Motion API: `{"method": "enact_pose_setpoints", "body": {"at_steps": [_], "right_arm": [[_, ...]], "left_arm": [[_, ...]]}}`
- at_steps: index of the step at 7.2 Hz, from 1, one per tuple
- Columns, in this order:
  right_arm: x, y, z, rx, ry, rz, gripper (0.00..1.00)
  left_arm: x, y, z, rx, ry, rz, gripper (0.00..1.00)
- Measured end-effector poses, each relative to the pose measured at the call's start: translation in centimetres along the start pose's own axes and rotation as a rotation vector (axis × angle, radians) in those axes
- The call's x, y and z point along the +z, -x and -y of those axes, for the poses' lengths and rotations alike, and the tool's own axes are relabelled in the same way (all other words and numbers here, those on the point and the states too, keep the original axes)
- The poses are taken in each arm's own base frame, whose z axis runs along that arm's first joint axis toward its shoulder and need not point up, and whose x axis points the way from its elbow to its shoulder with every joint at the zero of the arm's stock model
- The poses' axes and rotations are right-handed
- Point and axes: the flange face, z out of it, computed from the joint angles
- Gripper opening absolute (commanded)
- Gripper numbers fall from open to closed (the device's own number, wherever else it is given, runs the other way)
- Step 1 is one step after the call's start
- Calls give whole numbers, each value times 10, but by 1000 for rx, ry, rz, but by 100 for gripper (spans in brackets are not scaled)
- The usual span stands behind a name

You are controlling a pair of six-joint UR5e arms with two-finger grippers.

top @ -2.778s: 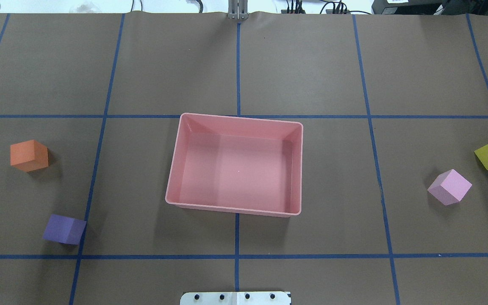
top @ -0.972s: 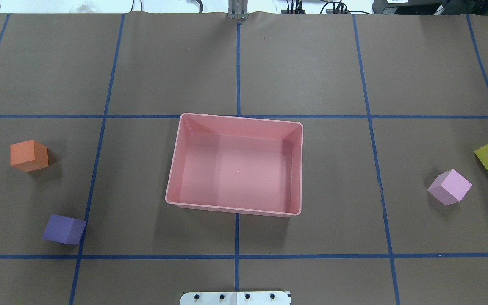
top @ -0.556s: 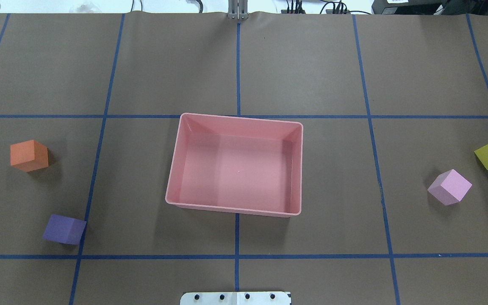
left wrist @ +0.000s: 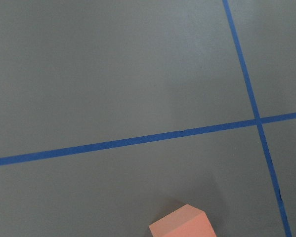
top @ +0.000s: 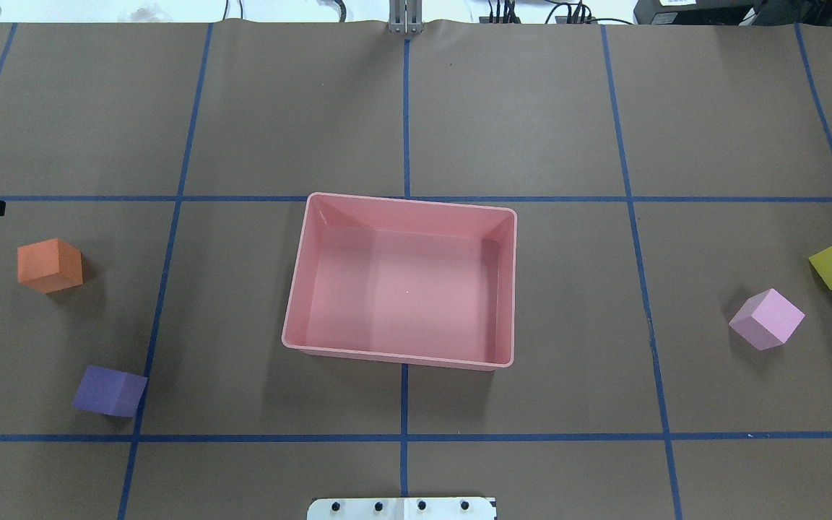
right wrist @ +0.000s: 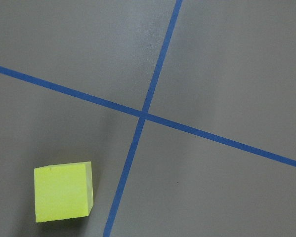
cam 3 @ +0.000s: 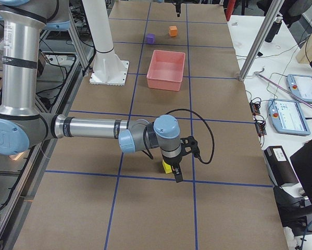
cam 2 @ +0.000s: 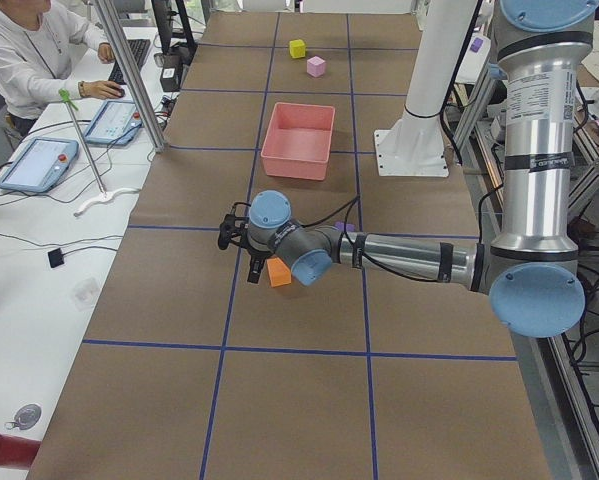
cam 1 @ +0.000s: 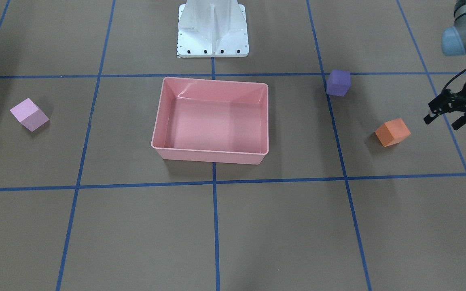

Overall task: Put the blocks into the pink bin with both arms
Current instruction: 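Lower the left gripper onto the orange cube and close it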

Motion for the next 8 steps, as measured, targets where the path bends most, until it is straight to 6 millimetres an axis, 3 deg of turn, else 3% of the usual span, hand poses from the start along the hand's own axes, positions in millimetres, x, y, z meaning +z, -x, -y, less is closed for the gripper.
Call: {"method": "enact_pose_setpoints", "body": {"at_steps": [2, 3, 6, 7, 8], "right_arm": [[0, 0, 0, 0, -1, 1, 100], [-1, 0, 0, -1, -2, 0, 100], [-1, 0, 0, -1, -2, 0, 100], [-1, 0, 0, -1, -2, -1, 100], [-1, 0, 0, -1, -2, -1, 100]], "left_arm": [[47, -34, -24, -75, -26, 76, 100], [62, -42, -34, -94, -35, 103, 100], [79, -34, -61, -105, -27, 163, 99], [84, -34, -67, -97, -24, 175, 85], [87, -36, -71, -90, -22, 181, 53]]}}
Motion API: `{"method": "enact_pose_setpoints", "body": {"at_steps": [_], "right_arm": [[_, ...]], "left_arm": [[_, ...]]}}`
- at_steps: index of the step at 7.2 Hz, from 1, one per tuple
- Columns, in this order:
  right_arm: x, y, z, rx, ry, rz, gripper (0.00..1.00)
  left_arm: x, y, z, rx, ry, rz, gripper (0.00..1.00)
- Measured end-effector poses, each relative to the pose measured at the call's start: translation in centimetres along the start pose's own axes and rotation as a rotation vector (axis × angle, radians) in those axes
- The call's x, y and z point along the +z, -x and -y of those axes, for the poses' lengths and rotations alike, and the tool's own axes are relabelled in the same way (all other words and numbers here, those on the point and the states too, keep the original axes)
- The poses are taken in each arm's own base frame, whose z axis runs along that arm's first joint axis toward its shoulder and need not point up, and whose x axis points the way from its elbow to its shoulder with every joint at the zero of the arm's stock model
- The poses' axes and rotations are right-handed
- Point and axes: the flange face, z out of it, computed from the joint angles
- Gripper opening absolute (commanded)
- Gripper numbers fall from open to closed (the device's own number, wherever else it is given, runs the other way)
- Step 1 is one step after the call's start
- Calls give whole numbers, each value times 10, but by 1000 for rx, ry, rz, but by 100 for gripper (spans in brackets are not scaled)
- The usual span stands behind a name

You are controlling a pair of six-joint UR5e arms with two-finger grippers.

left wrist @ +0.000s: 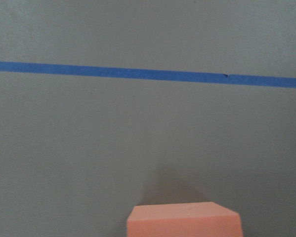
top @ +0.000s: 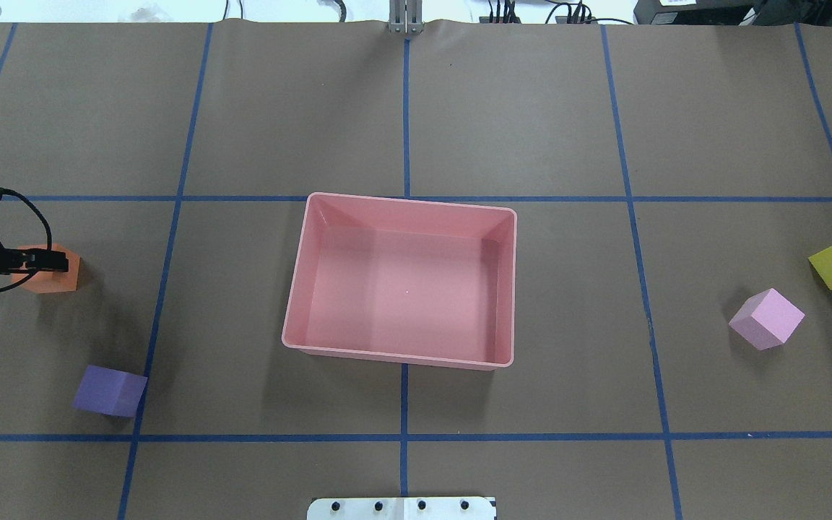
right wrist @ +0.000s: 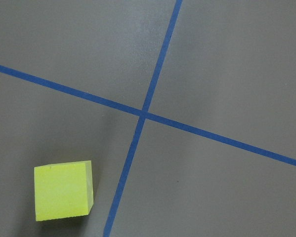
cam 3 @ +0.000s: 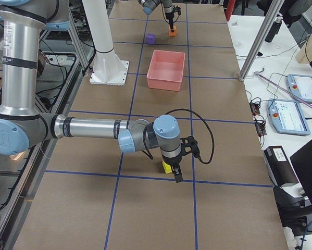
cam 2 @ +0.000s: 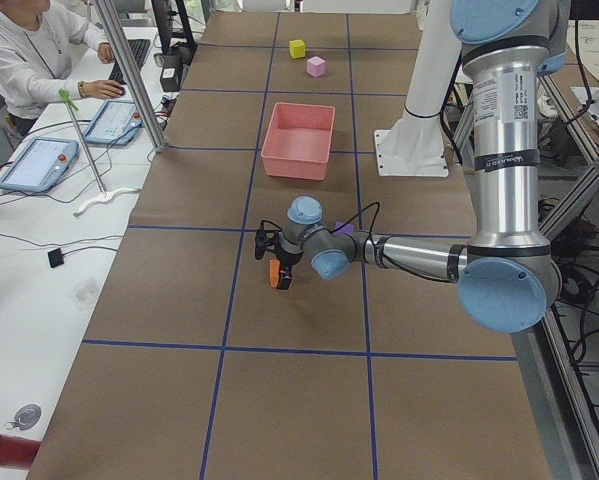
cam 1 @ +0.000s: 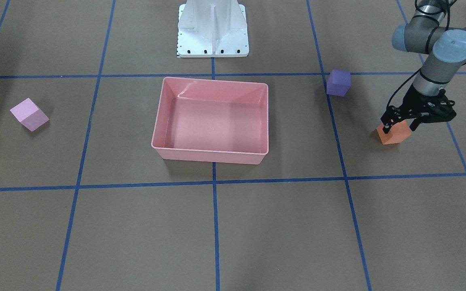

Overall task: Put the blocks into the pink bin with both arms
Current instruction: 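Lower the left gripper onto the orange cube and close it, then carry the orange cube into the pink bin and open the left gripper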

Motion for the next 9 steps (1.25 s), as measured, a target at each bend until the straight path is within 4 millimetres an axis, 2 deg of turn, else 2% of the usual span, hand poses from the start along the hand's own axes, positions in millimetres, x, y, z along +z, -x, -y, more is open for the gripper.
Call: {"method": "enact_pose_setpoints", "body": {"at_steps": [1, 2, 3, 4, 5, 6, 7, 8, 9], "right_arm": [[0, 0, 0, 0, 0, 0, 100], [0, 0, -1, 1, 1, 0, 100], [0, 0, -1, 1, 1, 0, 100], [0, 0, -1, 1, 1, 1, 100], [0, 0, -1, 1, 1, 1, 100], [-1, 1, -1, 1, -1, 2, 100], [-2, 3, 1, 4, -5, 11, 100], [-3, 6, 2, 12, -9, 31, 100], [-4, 9, 3, 36, -13, 53, 100]], "left_arm": [[2, -2, -2, 6, 1, 2, 8], [3, -3, -3, 12, 1, 1, 0], [1, -6, -2, 20, -2, -5, 0], [-7, -17, 1, 33, -10, -26, 0], [-26, -39, 5, 49, -16, -66, 0], [-52, -73, 13, 61, -22, -113, 0], [-82, -115, 26, 68, -41, -164, 0], [-108, -161, 38, 67, -62, -226, 0], [-126, -219, 42, 60, -65, -307, 0]]}}
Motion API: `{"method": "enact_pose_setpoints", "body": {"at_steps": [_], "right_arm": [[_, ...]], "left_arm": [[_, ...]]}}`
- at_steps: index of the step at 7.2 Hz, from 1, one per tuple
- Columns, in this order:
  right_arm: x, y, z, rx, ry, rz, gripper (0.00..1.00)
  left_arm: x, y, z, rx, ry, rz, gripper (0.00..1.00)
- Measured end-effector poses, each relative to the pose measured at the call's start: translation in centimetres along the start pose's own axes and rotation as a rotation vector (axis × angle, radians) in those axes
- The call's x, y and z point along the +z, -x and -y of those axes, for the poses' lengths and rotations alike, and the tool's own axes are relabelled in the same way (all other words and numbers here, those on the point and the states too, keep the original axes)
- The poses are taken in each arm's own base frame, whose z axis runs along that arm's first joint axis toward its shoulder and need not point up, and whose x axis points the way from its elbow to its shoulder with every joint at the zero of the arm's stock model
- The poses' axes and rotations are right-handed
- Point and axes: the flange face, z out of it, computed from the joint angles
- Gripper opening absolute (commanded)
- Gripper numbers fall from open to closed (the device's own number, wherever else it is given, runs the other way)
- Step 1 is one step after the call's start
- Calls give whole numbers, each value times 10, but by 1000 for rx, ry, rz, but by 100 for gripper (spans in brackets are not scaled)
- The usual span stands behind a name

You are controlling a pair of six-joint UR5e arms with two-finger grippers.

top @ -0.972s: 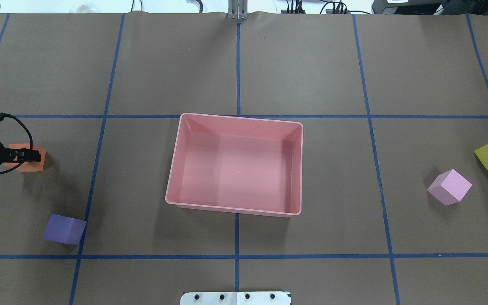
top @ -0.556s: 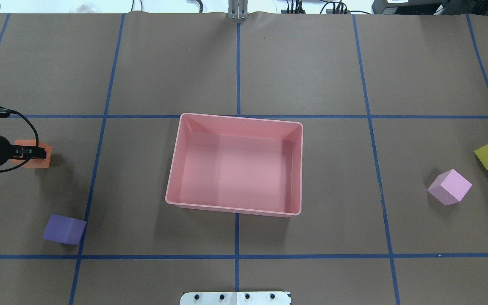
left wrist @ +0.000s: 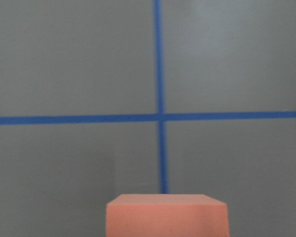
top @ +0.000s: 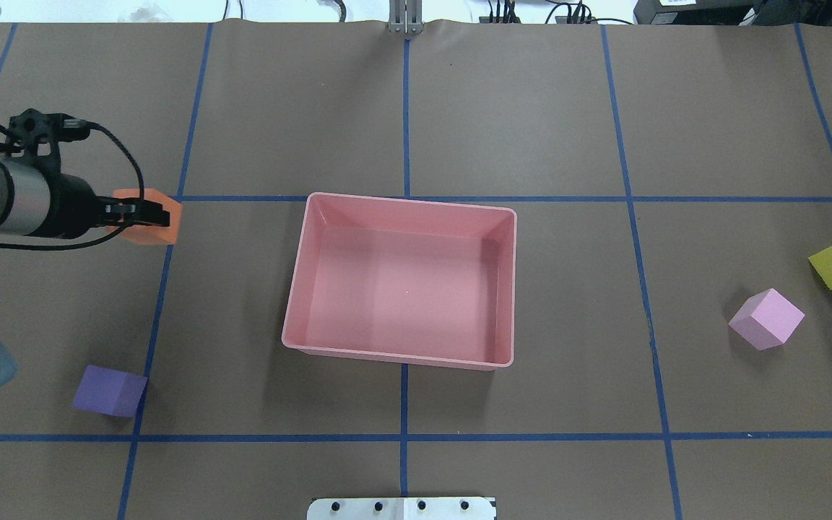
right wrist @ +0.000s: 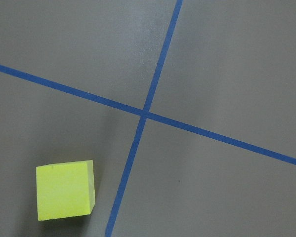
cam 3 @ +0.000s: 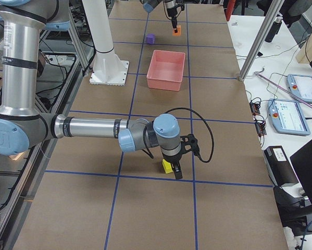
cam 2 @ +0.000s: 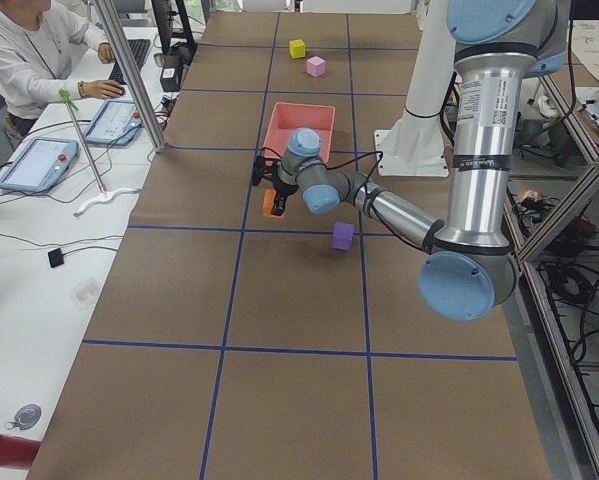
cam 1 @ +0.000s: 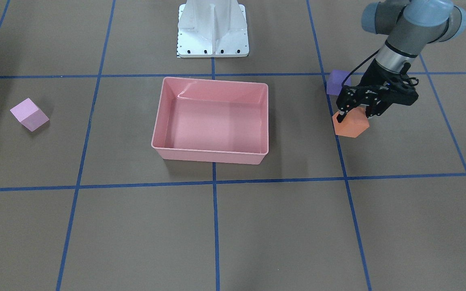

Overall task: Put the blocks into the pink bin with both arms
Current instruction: 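Carry the orange cube into the pink bin and open the left gripper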

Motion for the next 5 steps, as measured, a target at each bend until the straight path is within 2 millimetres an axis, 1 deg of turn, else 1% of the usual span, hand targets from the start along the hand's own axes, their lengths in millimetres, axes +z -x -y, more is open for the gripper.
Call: {"method": "enact_pose_setpoints", "body": {"at_steps": [1, 2, 3, 4, 5], "right_arm": [[-1, 3, 2, 24, -3, 17, 100], [-1, 6, 4, 35, -6, 38, 100], [-1, 10, 6, 41, -6, 61, 100], [1, 15, 9, 47, -2, 76, 100], [5, 20, 11, 49, 5, 85, 100]], "left_arm": [[7, -60, -4, -6, 19, -75, 4], [14, -118, -18, -9, 54, -139, 7], [18, -173, -37, -7, 89, -195, 79], [21, -217, -58, -6, 106, -229, 100], [26, -245, -78, -3, 101, -240, 100]]}}
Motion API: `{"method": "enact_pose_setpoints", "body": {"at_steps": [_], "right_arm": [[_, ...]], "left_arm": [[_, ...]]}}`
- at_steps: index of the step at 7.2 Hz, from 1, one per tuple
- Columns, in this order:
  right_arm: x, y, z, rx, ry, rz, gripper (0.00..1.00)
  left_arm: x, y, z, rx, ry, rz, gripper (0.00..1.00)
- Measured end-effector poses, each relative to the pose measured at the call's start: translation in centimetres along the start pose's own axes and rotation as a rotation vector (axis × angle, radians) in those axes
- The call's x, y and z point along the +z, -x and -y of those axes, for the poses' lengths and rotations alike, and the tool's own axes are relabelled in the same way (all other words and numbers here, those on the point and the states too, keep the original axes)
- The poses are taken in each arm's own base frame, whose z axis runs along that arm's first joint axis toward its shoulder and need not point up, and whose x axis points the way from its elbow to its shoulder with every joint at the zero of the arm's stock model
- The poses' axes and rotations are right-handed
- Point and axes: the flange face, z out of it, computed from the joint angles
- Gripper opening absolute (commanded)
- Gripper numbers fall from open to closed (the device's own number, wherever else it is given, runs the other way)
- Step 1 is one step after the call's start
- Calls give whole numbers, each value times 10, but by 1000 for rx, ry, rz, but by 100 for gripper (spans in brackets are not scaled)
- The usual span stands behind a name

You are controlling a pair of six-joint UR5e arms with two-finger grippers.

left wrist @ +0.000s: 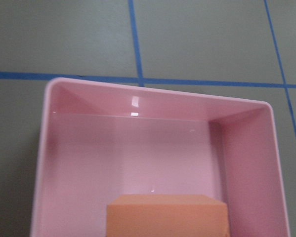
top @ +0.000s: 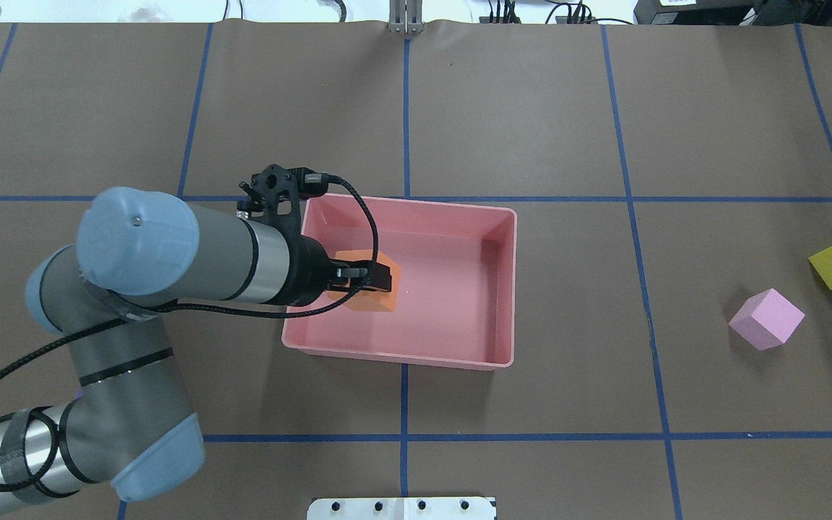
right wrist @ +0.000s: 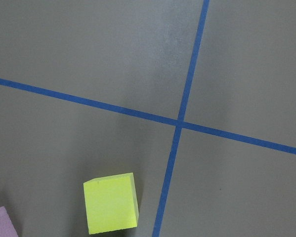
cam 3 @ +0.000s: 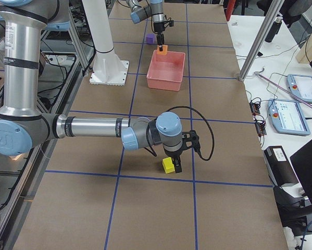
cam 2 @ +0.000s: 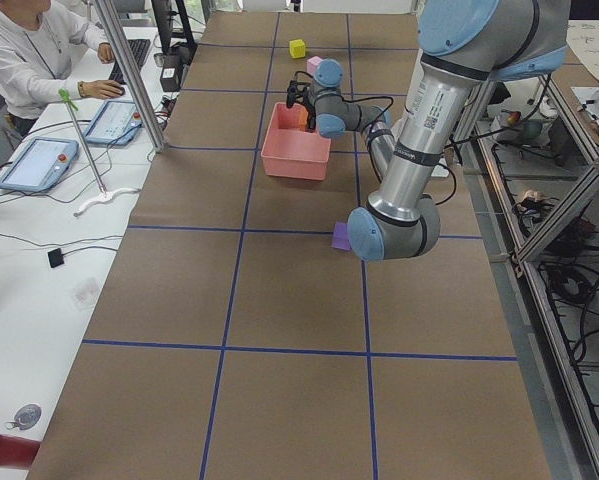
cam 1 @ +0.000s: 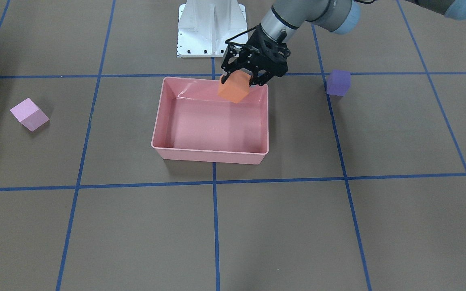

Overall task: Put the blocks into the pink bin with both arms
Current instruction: 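Carry the orange cube into the pink bin and open the left gripper, then raise the left gripper away from the bin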

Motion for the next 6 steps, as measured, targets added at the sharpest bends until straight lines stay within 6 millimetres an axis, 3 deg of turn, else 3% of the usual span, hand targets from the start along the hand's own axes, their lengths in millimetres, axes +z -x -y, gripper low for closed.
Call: {"method": "enact_pose_setpoints", "body": {"at_steps": [2, 3, 4, 6], "right_arm": [[12, 17, 6, -31, -7, 13, 100], [21, 31, 8, -31, -27, 15, 100], [34, 46, 8, -24, -38, 12, 100], [56, 63, 0, -17, -30, 4, 100]], "left_arm": [[2, -7, -6, 32, -13, 51, 100], [-18, 5, 8, 117, 16, 128, 100], [-46, 37, 31, 234, 46, 210, 100], [-113, 156, 106, 470, 132, 332, 100]]}}
